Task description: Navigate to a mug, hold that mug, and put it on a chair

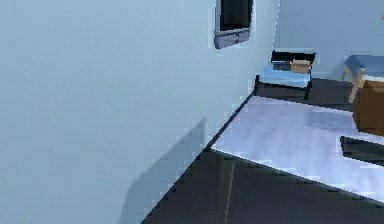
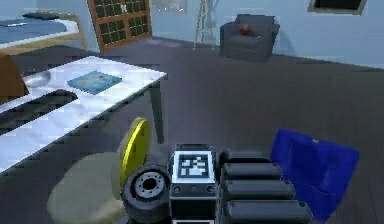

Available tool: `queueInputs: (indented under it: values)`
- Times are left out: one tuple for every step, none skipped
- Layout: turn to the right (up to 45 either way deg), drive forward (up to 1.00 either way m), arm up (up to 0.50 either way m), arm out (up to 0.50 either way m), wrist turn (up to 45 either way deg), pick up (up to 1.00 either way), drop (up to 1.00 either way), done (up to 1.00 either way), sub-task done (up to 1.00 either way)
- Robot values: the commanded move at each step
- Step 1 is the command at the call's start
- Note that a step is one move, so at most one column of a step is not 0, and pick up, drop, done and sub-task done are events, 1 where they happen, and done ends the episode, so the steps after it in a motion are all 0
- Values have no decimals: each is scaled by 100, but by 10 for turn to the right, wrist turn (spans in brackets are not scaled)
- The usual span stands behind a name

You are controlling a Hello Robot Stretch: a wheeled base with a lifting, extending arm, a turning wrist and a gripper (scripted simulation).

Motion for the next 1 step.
queueInputs:
  values:
    - [0, 35, 0, 0, 0, 0, 0, 0, 0]
